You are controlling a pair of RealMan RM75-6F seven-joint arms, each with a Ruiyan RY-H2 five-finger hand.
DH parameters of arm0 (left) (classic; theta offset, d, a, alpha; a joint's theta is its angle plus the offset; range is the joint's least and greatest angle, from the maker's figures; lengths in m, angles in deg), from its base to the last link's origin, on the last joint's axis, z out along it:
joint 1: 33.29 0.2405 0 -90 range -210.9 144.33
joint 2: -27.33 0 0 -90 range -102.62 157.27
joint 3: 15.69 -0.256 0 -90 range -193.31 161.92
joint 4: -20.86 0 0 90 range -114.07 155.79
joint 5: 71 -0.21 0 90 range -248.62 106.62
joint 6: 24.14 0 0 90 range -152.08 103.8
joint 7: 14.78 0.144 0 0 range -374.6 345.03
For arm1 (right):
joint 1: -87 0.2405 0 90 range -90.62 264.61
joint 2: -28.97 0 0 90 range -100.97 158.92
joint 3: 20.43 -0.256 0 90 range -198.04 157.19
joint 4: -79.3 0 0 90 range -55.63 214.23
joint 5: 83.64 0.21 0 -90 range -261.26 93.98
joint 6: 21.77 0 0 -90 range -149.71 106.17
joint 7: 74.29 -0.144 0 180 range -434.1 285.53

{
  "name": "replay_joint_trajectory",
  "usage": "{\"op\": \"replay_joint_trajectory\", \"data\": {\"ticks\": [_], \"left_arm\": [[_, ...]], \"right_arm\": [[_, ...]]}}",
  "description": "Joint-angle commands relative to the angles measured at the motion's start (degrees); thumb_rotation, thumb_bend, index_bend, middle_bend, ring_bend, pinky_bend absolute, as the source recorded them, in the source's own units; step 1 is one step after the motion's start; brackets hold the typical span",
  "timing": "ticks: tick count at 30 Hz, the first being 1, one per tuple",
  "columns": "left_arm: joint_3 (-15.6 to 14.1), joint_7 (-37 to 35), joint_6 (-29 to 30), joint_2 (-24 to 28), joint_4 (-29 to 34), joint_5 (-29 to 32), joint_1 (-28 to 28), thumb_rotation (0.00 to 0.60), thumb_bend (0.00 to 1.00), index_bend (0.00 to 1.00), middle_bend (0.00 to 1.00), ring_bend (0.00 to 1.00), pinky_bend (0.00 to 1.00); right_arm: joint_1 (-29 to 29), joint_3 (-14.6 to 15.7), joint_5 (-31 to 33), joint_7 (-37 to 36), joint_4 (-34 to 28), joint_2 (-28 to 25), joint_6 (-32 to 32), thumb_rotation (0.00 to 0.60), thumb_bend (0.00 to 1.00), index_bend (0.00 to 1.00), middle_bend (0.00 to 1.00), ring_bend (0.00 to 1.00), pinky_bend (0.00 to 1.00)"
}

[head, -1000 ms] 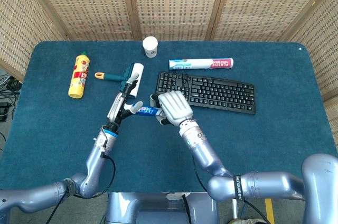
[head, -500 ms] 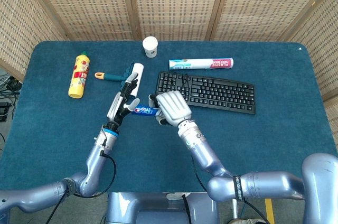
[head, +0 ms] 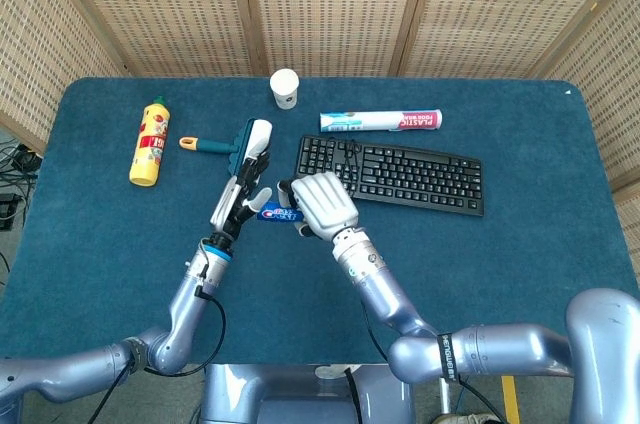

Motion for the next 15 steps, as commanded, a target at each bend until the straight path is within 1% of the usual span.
{"op": "replay_joint_trajectory", "data": {"ticks": [1, 15], "left_arm": [[0.15, 0.17, 0.17, -0.46, -0.04, 0.23, -0.12, 0.235, 0.0, 0.0, 0.0, 0.0, 0.0], [1.02, -0.92, 1.23, -2.8, -0.72, 0.86, -0.17, 0.235, 0.0, 0.0, 0.0, 0.0, 0.0]], "right_arm": [[0.05, 0.02, 0.08, -0.15, 0.06, 0.12, -0.03, 0.6, 0.74, 0.71, 0.7, 0.6, 0.65], [0.28, -0.68, 0.66, -1.49, 0.52, 0.72, 0.19, 0.6, 0.74, 0.71, 0.71, 0.6, 0.65]]}}
